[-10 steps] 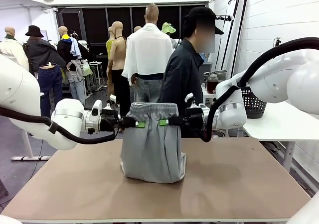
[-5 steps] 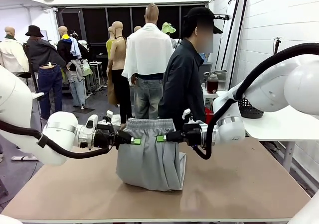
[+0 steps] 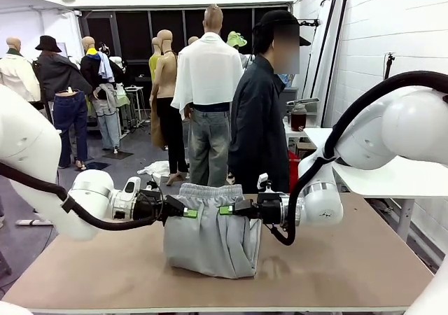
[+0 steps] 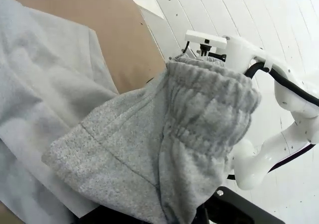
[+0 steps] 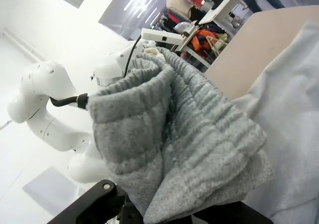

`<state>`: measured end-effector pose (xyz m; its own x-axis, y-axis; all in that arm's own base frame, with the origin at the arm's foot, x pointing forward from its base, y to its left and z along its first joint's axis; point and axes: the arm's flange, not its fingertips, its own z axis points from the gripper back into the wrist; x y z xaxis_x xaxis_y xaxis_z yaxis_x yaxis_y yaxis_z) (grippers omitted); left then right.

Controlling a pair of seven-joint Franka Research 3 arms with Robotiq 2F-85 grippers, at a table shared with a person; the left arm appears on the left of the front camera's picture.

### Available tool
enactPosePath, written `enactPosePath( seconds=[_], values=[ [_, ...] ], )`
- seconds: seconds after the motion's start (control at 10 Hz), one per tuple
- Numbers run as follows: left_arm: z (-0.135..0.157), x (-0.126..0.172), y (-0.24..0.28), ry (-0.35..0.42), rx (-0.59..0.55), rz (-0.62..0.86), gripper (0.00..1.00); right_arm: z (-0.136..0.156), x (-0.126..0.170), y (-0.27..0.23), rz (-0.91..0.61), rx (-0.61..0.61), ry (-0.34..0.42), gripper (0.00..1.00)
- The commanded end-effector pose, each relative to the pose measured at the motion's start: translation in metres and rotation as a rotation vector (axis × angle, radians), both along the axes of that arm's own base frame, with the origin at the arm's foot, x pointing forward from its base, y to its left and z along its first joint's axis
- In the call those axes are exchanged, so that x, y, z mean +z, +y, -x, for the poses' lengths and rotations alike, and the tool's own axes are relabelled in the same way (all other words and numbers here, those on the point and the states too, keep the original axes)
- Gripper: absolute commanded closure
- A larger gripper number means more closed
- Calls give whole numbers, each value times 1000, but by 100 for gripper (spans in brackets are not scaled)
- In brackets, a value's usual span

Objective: Fold the training pants.
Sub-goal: Fold the Training pants in half.

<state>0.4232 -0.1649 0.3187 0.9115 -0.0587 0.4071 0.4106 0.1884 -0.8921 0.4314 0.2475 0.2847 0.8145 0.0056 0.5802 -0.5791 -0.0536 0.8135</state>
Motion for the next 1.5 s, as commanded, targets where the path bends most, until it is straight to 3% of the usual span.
enactPosePath(
  seconds=[0.0, 0.4, 0.5, 0.6, 1.0, 1.4],
  values=[
    [-27, -8, 10, 8, 19, -24, 100, -12, 0, -12, -9, -90, 13, 100],
    [-57, -22, 1, -14, 53, -4, 100, -33, -5, -22, 33, -139, 55, 100],
    [-53, -17, 1, -54, 25, 18, 100, -29, 5, -21, 94, -107, -25, 100],
    [-48, -18, -13, 10, 0, 14, 100, -23, -7, -13, 34, -86, 25, 100],
    [-49, -20, -16, 3, -9, 15, 100, -24, -7, -10, 50, -84, 17, 100],
    [-84, -10, -30, 68, 47, -54, 100, -57, -17, -9, 72, -136, 75, 100]
  ],
)
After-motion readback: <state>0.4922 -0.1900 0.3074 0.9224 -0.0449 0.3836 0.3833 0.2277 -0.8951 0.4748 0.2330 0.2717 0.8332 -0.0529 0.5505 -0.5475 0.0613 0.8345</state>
